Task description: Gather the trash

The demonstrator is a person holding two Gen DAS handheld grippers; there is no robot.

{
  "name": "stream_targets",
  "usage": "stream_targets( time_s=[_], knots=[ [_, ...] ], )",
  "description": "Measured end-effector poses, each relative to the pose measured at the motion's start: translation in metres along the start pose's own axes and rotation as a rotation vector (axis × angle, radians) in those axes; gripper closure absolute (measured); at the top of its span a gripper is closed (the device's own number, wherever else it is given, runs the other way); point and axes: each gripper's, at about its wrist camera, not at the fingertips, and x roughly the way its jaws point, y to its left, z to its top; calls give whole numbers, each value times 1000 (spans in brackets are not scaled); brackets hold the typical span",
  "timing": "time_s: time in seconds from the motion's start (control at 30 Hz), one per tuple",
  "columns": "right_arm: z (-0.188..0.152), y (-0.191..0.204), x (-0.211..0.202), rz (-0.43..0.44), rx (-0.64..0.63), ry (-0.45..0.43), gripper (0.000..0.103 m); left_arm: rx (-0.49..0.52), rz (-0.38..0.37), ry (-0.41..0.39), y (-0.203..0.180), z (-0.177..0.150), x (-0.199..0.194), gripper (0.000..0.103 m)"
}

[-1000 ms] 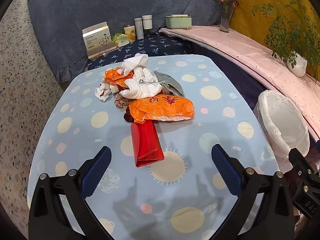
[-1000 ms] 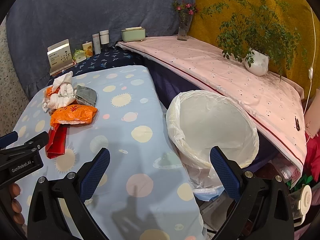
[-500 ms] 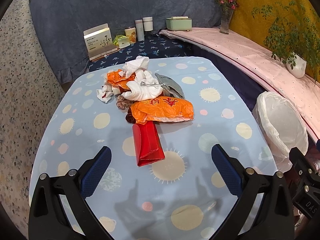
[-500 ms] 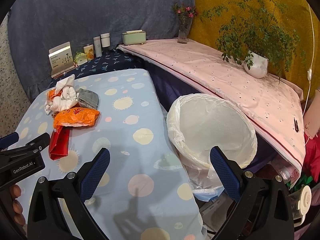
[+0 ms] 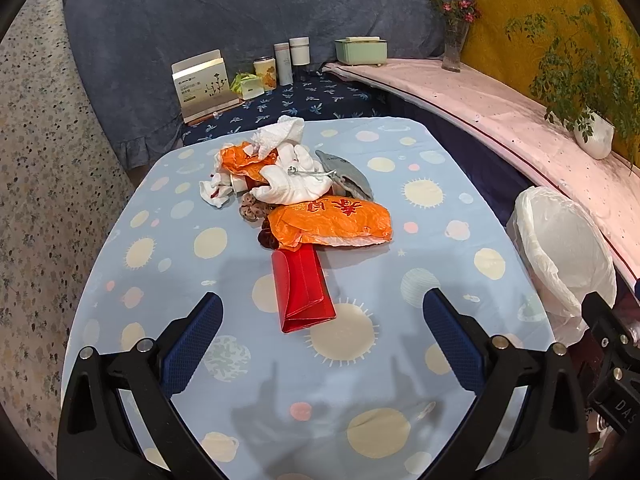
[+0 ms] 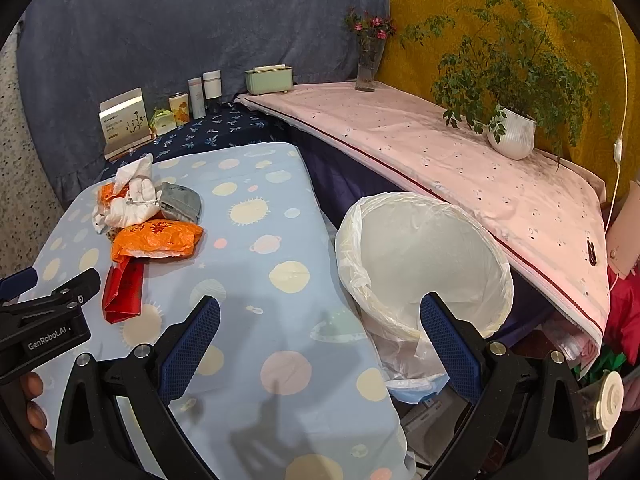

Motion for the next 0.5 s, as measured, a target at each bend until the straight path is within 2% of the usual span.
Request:
stream_targets(
  time_s=[0.5],
  knots=[
    [-2, 3, -6, -1, 3, -6, 7, -4, 5, 7, 6, -2, 4, 7]
  ],
)
